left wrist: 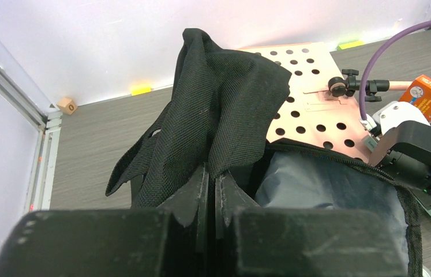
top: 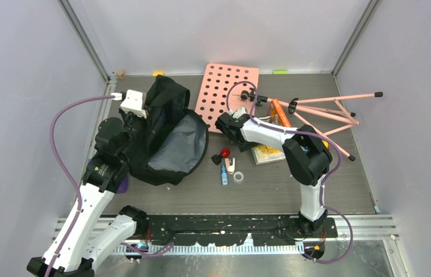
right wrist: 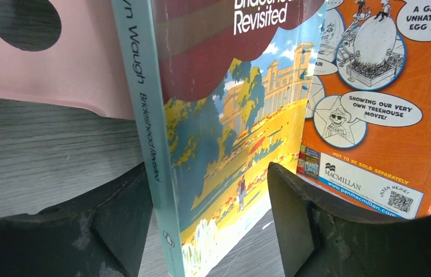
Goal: Pack the student bag
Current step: Pick up the book from the center of the board.
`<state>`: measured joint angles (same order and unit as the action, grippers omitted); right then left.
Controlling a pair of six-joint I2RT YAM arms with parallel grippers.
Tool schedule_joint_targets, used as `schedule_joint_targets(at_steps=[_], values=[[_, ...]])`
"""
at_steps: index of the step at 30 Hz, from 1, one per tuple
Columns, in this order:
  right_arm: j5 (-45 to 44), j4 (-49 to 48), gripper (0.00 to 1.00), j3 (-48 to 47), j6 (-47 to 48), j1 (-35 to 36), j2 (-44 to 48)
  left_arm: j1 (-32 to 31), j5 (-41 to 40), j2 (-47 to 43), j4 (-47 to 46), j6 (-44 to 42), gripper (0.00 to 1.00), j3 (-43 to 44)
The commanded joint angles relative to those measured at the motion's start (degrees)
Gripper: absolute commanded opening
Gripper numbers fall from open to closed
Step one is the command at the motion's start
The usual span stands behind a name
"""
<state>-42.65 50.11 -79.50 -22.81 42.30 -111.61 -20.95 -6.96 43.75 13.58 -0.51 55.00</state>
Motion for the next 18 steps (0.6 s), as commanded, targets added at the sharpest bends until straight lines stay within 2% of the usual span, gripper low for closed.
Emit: schedule_joint_targets(at_steps=[1,6,14,16,18], values=[[-5.56,-0.20,0.73,-1.90,0.02,0.23,-0.73,-0.06,-1.29,-0.19,-0.14,-0.79,0.00,-0.16],[-6.83,-0.50,0.66,-0.82,0.27,0.23,-1.06,-0.06,-1.21,-0.23,-0.18,-0.76,0.00,-0.16],[-7.40,-0.85,0.66,-0.14,0.39,0.21,-3.21,-0.06,-1.21,-0.39,-0.14,-0.80,0.00,-0.16],[-7.48,-1.18,0.61,-0.12,0.40,0.23,-3.32,-0.06,-1.28,-0.41,-0.15,-0.80,0.00,-0.16],[-7.48,-1.50,0.52,-0.15,0.44,0.23,-3.05,-0.06,-1.26,-0.42,-0.17,-0.80,0.00,-0.16]])
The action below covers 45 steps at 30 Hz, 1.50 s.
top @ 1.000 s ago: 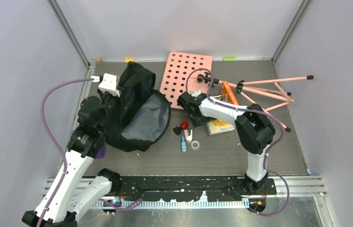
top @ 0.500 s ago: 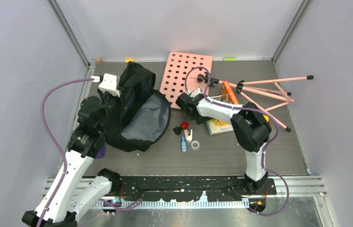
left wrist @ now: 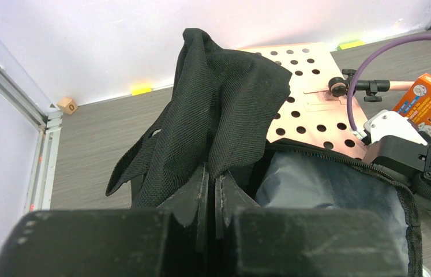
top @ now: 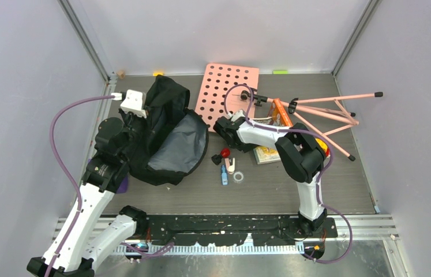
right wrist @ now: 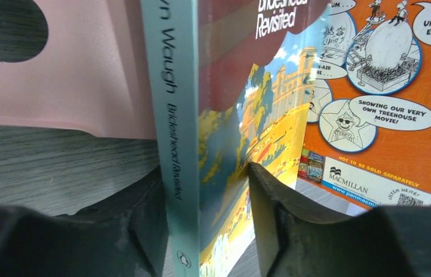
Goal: Pack the student bag
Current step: Pick up the book from the center of the board, then place the book in the student bag.
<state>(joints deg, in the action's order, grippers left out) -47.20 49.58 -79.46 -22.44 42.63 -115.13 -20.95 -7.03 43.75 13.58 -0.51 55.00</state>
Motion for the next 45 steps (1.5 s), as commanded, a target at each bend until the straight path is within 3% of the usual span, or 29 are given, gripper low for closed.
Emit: schedule_joint_targets(at_steps=[1,7,13,24,30,36,45], values=[[-2.78,-1.20,0.45,-0.22,0.14,-0.09,0.67,-0.06,-1.23,-0.42,-0.14,-0.80,0.00,-0.16],[-0.22,1.15,0.17,-2.50,0.02,0.73,5.42,-0.06,-1.23,-0.29,-0.22,-0.87,0.00,-0.29],[4.08,8.55,0.01,-9.23,-2.05,2.09,13.69,-0.06,-1.06,-0.36,-0.25,-0.80,0.00,-0.25],[8.87,18.74,0.01,-20.31,-5.44,2.02,26.37,-0.06,-0.93,-0.85,-0.40,-0.64,0.00,-0.43],[23.95,16.63,0.01,-30.58,-7.59,2.01,32.70,-0.08,-0.66,-0.86,-0.64,-0.52,0.00,-0.48],[48.25,14.69,0.01,-41.45,-11.95,2.06,28.75,-0.06,-0.29,-0.62,-0.71,-0.28,0.00,-0.51],[63.06,7.86,0.01,-45.42,-20.37,7.94,21.96,-0.06,0.52,-0.66,-0.75,0.16,0.00,-0.52]])
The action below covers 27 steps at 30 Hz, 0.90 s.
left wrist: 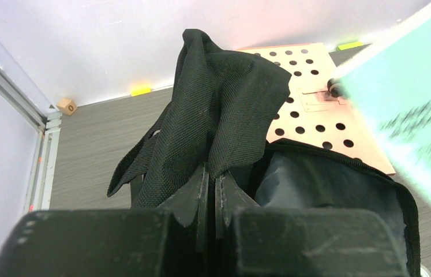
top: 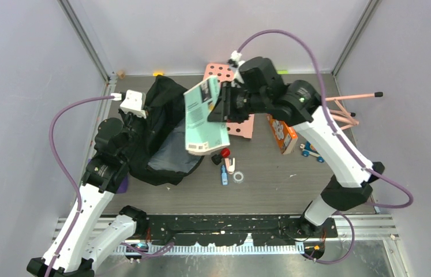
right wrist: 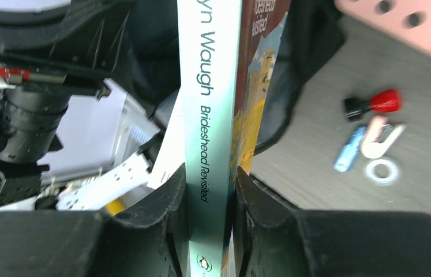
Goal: Pack the student bag
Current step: Place the book in the student bag.
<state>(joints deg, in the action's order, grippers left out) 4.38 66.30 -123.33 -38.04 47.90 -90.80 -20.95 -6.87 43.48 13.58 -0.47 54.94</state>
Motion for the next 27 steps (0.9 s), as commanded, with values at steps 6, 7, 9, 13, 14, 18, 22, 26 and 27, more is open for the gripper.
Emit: schedule_joint_targets(at_steps=[6,7,9,13,14,18,22,26,27], values=[[16.11,-19.30,0.01,4.38,-10.30,5.08,-5.01,-0.06,0.12,-0.66,-0.84,0.12,0.00,-0.45],[16.10,-21.33,0.01,6.42,-12.25,5.05,-5.09,-0.06,0.11,-0.80,-0.84,0.12,0.00,-0.45],[15.02,-23.25,0.01,8.26,-15.38,4.53,-5.83,-0.06,-0.05,-0.94,-0.91,0.12,0.00,-0.58],[14.43,-29.51,0.00,13.18,-24.30,1.69,-6.76,-0.06,-0.07,-1.19,-1.02,0.12,0.00,-0.62],[14.49,-30.68,0.00,14.16,-25.69,0.53,-6.89,-0.06,0.05,-1.25,-1.06,0.14,0.00,-0.66],[15.39,-37.54,0.01,19.76,-35.24,-2.19,-7.77,-0.06,0.65,-1.68,-1.59,0.13,0.00,-0.94],[14.24,-48.95,0.00,21.52,-43.10,-2.71,-8.13,-0.06,0.82,-1.63,-1.68,0.12,0.00,-0.98],[10.70,-55.51,0.01,20.96,-47.60,-2.52,-9.17,-0.06,1.15,-1.56,-1.72,0.16,0.00,-0.97],[9.32,-56.03,0.01,20.95,-47.98,-2.36,-9.53,-0.06,1.17,-1.56,-1.72,0.12,0.00,-0.97]])
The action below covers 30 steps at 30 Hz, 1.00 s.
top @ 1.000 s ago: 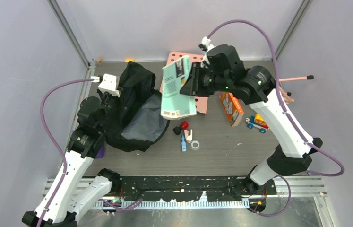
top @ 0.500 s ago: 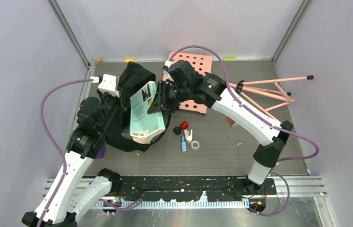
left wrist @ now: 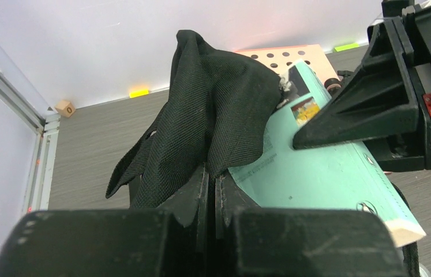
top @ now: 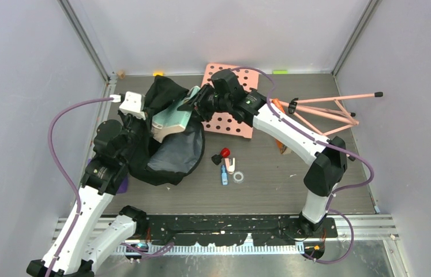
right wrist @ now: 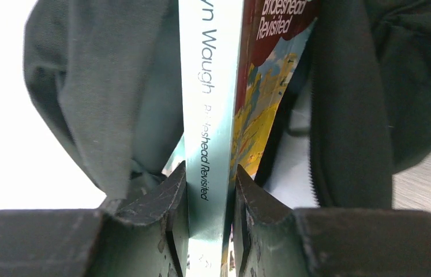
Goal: Pack the student bag
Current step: Place the book in the student bag.
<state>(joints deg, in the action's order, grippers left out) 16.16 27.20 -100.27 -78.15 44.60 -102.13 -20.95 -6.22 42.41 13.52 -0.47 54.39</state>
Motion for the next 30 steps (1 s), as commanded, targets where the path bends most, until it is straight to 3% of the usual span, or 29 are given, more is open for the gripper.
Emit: schedule_joint_targets(at_steps=[1,12,19,25,30], values=[[-3.03,-17.71,0.01,-1.94,-8.48,1.06,1.30,-0.06,0.59,-0.49,-1.65,0.13,0.00,-0.43],[-8.98,-9.94,0.00,6.97,-3.80,4.44,-0.29,-0.06,0.39,-0.92,-1.57,0.12,0.00,-0.34],[-19.39,0.68,0.01,10.27,3.15,5.47,4.10,-0.06,0.23,-0.76,-1.48,0.12,0.00,-0.29],[-20.93,0.77,0.00,5.30,6.46,6.45,-0.99,-0.06,0.24,-0.62,-1.57,0.12,0.00,-0.42],[-26.99,6.89,0.01,-5.64,12.08,8.55,-8.30,-0.06,0.42,-0.56,-1.57,0.12,0.00,-0.43]])
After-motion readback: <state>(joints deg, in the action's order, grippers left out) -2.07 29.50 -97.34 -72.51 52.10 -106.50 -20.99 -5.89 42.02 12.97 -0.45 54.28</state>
